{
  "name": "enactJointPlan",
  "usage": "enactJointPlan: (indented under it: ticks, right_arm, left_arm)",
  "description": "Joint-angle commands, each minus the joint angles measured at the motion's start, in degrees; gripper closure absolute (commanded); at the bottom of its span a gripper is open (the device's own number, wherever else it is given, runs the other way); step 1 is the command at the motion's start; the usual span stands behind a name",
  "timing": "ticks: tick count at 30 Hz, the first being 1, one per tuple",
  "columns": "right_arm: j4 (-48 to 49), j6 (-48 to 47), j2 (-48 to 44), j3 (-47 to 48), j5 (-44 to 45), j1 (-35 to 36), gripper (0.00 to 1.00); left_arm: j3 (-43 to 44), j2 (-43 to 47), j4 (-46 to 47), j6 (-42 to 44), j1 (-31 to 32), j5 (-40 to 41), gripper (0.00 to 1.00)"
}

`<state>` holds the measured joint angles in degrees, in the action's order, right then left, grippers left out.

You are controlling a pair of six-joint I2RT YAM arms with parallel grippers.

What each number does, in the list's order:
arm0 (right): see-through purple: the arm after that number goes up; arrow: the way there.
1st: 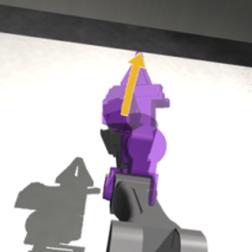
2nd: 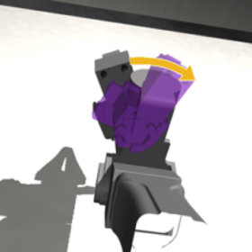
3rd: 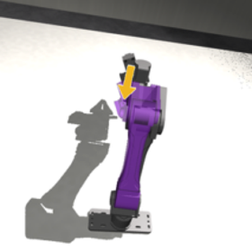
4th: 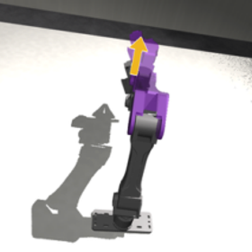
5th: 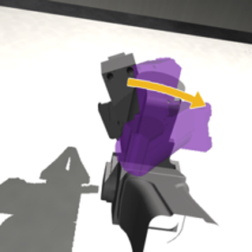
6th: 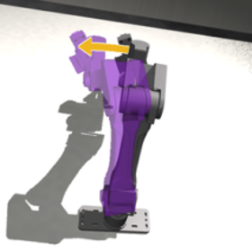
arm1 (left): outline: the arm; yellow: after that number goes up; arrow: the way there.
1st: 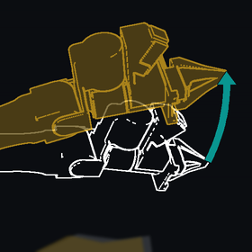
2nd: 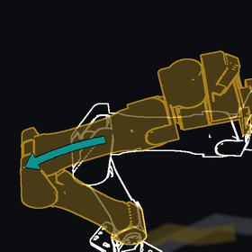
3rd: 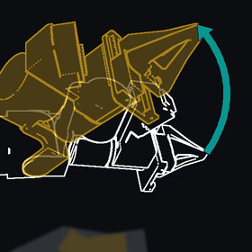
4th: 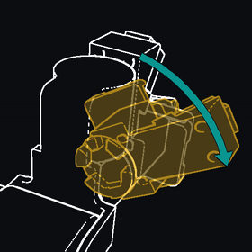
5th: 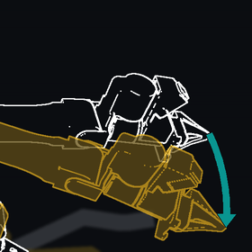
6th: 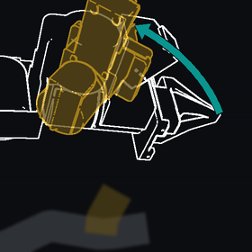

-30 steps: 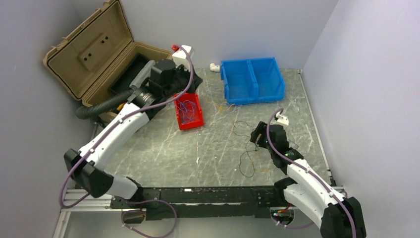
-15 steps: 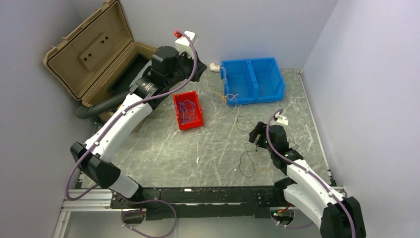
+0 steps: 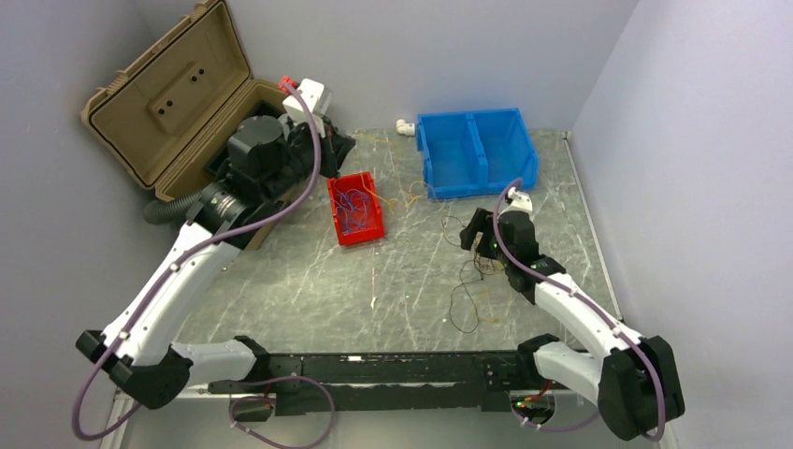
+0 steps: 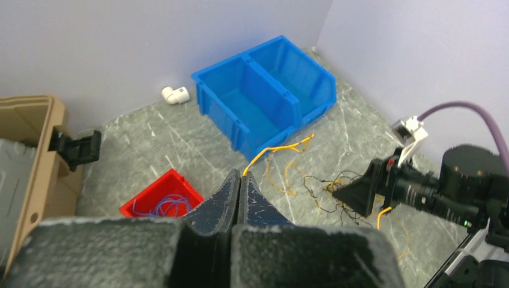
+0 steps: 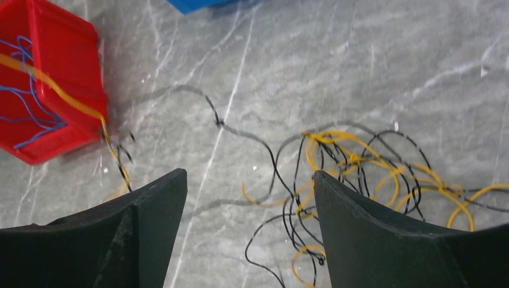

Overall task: Untangle the cables
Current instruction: Place the cable in the bin.

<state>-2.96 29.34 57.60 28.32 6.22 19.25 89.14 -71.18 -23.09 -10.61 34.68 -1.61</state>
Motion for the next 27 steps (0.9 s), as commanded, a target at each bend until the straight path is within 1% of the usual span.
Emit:
enactJointPlan:
  ticks: [1, 8, 11, 12, 13, 15, 16, 17, 19, 20, 23, 27]
  right_arm:
    - [0.2, -1.4, 4.6, 5.4, 1.9, -0.1, 0.22]
    - [0.1, -1.1, 14.9, 9.0, 0.2, -0.1, 0.26]
    - [1.3, -0.6, 19.1, 9.8, -0.3, -0.1, 0.32]
    - [1.1, -0.6, 20.5, 10.3, -0.4, -0.1, 0.36]
    - [0.2, -0.1, 21.8, 11.0, 0.3, -0.1, 0.50]
    - [-1.8, 1.4, 22.8, 11.7, 2.6, -0.1, 0.85]
    - [-2.1, 2.3, 21.8, 11.3, 4.1, -0.1, 0.97]
    - [-2.3, 3.3, 20.4, 10.3, 6.6, -0.1, 1.00]
    - [-2.8, 5.4, 16.8, 8.4, 10.5, -0.4, 1.00]
    - [-3.4, 6.6, 15.2, 7.6, 11.9, -0.9, 1.00]
    - [-6.1, 10.2, 10.2, 5.6, 15.6, -2.5, 1.00]
    - [-8.1, 14.1, 3.3, 1.8, 17.3, -4.8, 1.00]
  left_arm:
    - [-3.3, 4.3, -1.3, 1.5, -0.3, 3.5, 1.00]
    - [-5.4, 6.8, -2.0, 1.8, -0.4, 4.3, 1.00]
    - [-5.4, 7.2, -2.1, 1.9, -0.4, 4.7, 1.00]
    - [-5.5, 7.3, -2.0, 2.0, -0.5, 5.1, 1.00]
    - [-5.6, 7.5, -2.0, 2.1, -0.5, 5.5, 1.00]
    - [-5.7, 7.9, -2.3, 2.4, -0.6, 7.9, 1.00]
    - [-5.7, 8.1, -2.9, 2.3, -0.7, 10.5, 1.00]
    - [-5.7, 8.2, -3.7, 1.6, -0.9, 14.1, 1.00]
    - [-5.5, 8.5, -6.7, -1.0, -1.7, 24.6, 1.00]
    - [-5.6, 8.9, -8.8, -2.4, -3.4, 27.9, 1.00]
    - [-7.8, 11.3, -10.7, -6.6, -8.1, 32.4, 1.00]
    - [-11.5, 15.5, -9.5, -10.1, -12.1, 33.8, 1.00]
